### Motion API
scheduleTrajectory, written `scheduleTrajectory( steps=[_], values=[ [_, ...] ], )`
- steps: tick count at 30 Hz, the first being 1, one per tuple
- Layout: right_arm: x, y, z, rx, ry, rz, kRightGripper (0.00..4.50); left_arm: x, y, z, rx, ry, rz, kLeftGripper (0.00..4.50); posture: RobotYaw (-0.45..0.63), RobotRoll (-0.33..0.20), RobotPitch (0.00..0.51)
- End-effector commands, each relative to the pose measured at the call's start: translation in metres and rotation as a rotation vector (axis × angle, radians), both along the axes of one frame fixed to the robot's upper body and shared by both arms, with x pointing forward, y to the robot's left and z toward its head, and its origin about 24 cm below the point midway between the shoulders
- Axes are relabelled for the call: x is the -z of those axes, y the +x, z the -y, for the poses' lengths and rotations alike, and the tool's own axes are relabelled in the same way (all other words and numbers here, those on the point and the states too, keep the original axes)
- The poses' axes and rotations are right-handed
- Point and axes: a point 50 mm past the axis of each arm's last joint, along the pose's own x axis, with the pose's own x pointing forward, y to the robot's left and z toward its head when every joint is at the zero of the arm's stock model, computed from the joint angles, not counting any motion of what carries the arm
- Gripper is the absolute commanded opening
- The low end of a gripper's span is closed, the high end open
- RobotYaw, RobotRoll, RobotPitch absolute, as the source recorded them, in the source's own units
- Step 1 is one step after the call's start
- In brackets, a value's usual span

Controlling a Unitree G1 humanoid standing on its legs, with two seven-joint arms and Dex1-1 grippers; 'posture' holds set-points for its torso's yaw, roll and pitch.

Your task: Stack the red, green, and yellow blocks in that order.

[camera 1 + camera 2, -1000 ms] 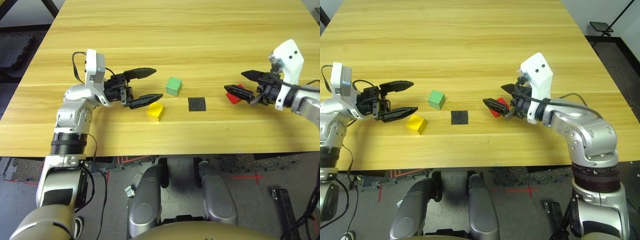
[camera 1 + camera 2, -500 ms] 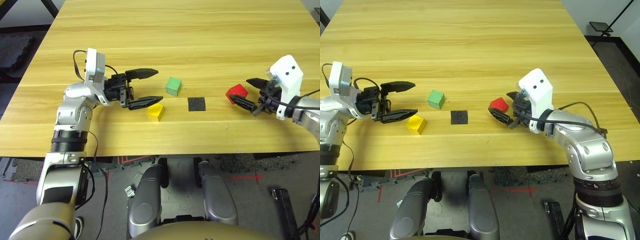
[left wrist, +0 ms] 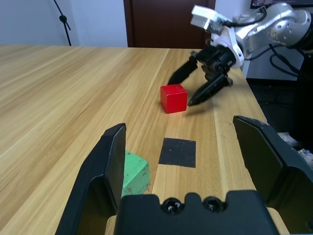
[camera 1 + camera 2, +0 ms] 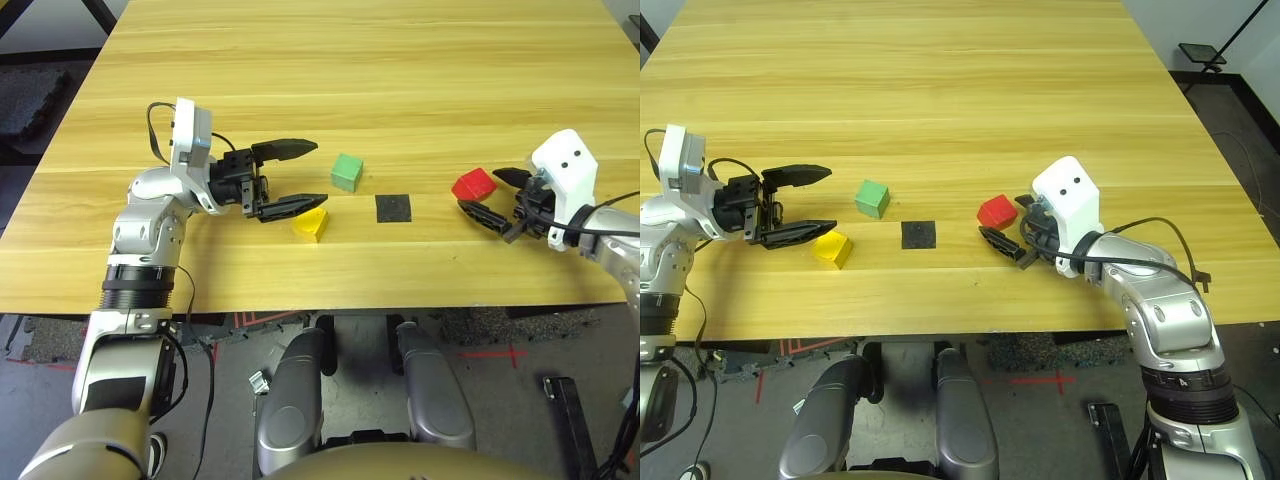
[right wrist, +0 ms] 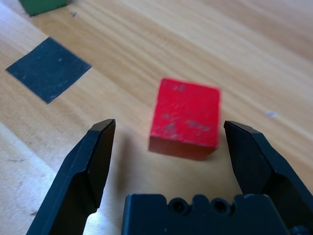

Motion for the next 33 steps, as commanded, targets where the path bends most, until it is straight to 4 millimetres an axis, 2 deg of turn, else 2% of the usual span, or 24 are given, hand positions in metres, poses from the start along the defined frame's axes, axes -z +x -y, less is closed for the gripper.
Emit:
scheduleTrajectory(
  steps=[1,10,13,18,27,31,33],
  values=[
    [0.009,-0.001,0.001,0.009,-0.004,-0.014,4.5,0.002,-0.003,0.0,0.006,0.008,-0.009,4.46,0.14,0.033,0.315],
    [0.017,0.006,0.005,0.023,-0.005,-0.001,4.5,0.001,-0.003,0.001,0.0,0.003,-0.012,4.46,0.15,0.044,0.317],
    [0.016,0.01,0.006,0.02,-0.003,0.013,3.86,0.0,-0.003,0.002,-0.001,0.0,-0.012,4.5,0.15,0.046,0.317],
    [0.017,0.012,0.002,0.0,0.013,0.015,2.1,0.002,-0.004,0.004,-0.007,-0.008,-0.019,4.5,0.16,0.05,0.318],
    [0.014,0.017,-0.003,-0.066,-0.028,0.047,2.03,0.003,-0.005,0.004,-0.021,-0.019,-0.029,4.5,0.18,0.049,0.313],
    [0.001,0.022,-0.007,-0.139,-0.028,0.063,2.03,0.003,-0.005,0.004,-0.023,-0.021,-0.028,4.5,0.18,0.049,0.31],
    [-0.015,0.025,-0.011,-0.255,-0.035,0.058,2.03,0.002,-0.005,0.004,-0.029,-0.023,-0.024,4.5,0.18,0.046,0.306]
  ],
)
